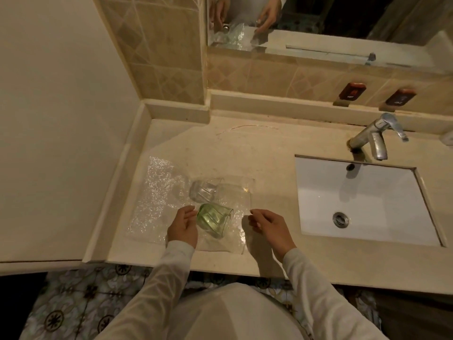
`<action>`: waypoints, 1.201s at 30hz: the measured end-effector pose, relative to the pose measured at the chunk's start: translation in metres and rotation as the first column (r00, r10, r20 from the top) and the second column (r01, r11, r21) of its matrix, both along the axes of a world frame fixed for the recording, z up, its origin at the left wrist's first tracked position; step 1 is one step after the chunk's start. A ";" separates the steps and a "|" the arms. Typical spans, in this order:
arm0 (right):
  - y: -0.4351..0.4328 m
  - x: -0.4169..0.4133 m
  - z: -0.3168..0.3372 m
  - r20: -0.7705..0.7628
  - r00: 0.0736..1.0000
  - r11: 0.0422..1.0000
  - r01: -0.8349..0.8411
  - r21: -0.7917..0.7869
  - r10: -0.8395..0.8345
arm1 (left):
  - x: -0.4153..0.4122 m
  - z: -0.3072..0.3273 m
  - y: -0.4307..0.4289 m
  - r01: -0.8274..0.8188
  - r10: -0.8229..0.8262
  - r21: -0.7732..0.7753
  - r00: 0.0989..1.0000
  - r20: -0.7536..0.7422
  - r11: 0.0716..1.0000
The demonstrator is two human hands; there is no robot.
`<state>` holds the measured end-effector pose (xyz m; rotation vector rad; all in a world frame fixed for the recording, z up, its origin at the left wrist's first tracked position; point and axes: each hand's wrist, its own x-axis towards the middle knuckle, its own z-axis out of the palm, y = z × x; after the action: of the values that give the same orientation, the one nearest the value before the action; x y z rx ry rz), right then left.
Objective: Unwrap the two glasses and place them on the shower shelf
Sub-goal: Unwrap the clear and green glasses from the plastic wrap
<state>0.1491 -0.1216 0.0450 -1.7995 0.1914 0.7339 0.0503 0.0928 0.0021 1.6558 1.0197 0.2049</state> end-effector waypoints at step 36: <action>-0.032 0.012 -0.001 0.021 0.996 0.996 0.090 0.009 -0.090 | 0.015 0.009 -0.046 0.070 -0.077 -0.118 0.995 -0.056 0.991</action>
<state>0.1609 -0.1537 0.0439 -1.7784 0.2531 0.6506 0.0655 0.0466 0.0111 1.5993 0.9952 0.0456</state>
